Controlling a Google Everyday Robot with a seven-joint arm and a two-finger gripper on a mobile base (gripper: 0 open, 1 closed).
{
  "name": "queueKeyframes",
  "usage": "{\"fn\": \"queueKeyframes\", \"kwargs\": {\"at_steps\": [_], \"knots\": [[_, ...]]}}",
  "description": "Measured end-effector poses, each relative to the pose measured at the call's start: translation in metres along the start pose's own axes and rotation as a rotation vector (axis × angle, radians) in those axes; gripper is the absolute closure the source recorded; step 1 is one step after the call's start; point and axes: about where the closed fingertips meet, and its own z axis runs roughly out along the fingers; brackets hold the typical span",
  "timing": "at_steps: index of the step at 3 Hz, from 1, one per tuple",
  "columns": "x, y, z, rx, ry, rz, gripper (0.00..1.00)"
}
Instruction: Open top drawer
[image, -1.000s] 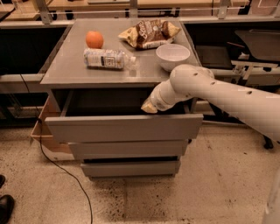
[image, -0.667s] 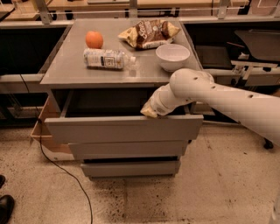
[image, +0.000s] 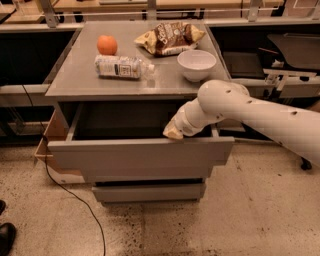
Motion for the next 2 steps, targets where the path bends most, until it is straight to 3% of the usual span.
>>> {"fn": "queueKeyframes", "kwargs": {"at_steps": [1, 2], "knots": [[-0.001, 0.0, -0.002, 0.0, 0.0, 0.0, 1.0], [0.013, 0.024, -0.011, -0.05, 0.017, -0.018, 1.0]]}}
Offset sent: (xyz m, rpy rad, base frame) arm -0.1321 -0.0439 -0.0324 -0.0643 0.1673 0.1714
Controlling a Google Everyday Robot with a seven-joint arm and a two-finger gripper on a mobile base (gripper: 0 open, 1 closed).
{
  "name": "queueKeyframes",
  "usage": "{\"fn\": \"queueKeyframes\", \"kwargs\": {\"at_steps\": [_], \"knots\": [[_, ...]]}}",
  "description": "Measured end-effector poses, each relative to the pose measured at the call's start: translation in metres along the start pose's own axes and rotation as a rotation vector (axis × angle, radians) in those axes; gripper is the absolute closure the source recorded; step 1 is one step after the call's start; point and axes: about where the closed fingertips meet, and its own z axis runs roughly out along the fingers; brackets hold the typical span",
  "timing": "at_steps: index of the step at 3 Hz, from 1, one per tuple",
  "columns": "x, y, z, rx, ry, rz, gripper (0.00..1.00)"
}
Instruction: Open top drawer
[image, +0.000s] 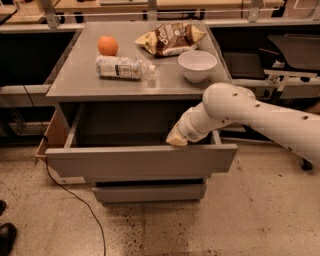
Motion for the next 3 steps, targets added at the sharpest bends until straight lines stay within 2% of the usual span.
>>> {"fn": "queueKeyframes", "kwargs": {"at_steps": [1, 3], "knots": [[-0.003, 0.0, -0.005, 0.0, 0.0, 0.0, 1.0], [0.012, 0.036, -0.022, -0.109, 0.001, -0.036, 1.0]]}}
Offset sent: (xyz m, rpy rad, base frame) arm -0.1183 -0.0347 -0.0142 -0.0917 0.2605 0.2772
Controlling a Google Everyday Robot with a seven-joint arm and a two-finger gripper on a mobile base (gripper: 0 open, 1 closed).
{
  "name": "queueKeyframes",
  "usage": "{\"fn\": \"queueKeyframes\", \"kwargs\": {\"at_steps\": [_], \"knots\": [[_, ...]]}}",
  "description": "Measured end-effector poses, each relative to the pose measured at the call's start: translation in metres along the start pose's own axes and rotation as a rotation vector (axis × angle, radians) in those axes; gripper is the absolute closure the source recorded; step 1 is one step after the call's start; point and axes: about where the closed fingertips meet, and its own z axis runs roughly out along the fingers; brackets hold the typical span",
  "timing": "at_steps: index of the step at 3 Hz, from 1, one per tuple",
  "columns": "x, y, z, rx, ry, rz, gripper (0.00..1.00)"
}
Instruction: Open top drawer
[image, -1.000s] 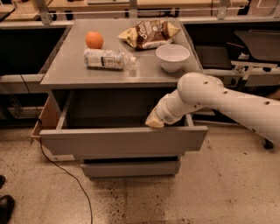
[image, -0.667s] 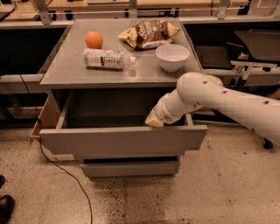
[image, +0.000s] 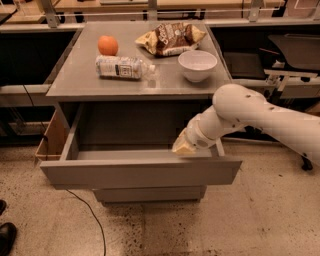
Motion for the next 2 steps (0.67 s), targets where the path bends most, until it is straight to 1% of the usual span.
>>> {"fn": "queueKeyframes", "kwargs": {"at_steps": [1, 2], "knots": [[0.006, 0.022, -0.008, -0.103, 0.025, -0.043, 1.0], [0.011, 0.035, -0.008, -0.198, 0.06, -0.068, 1.0]]}}
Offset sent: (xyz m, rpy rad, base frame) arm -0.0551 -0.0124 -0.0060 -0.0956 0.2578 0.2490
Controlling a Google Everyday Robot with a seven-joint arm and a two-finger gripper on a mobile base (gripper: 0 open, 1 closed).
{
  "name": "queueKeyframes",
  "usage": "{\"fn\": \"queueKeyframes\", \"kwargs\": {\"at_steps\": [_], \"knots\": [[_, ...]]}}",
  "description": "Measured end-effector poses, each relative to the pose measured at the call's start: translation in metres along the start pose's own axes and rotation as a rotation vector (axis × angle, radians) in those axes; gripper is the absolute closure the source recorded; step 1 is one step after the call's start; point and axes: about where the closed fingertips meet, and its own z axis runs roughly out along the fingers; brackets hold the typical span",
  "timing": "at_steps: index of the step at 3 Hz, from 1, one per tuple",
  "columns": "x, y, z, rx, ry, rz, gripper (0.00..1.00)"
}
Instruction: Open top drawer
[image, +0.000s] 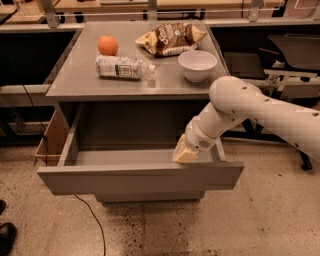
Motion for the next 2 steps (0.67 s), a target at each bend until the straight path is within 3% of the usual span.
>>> {"fn": "queueKeyframes", "kwargs": {"at_steps": [1, 2], "knots": [[0.0075, 0.0107, 0.0032, -0.08, 0.032, -0.006, 1.0], [0.0112, 0.0165, 0.0034, -0.111, 0.045, -0.005, 1.0]]}}
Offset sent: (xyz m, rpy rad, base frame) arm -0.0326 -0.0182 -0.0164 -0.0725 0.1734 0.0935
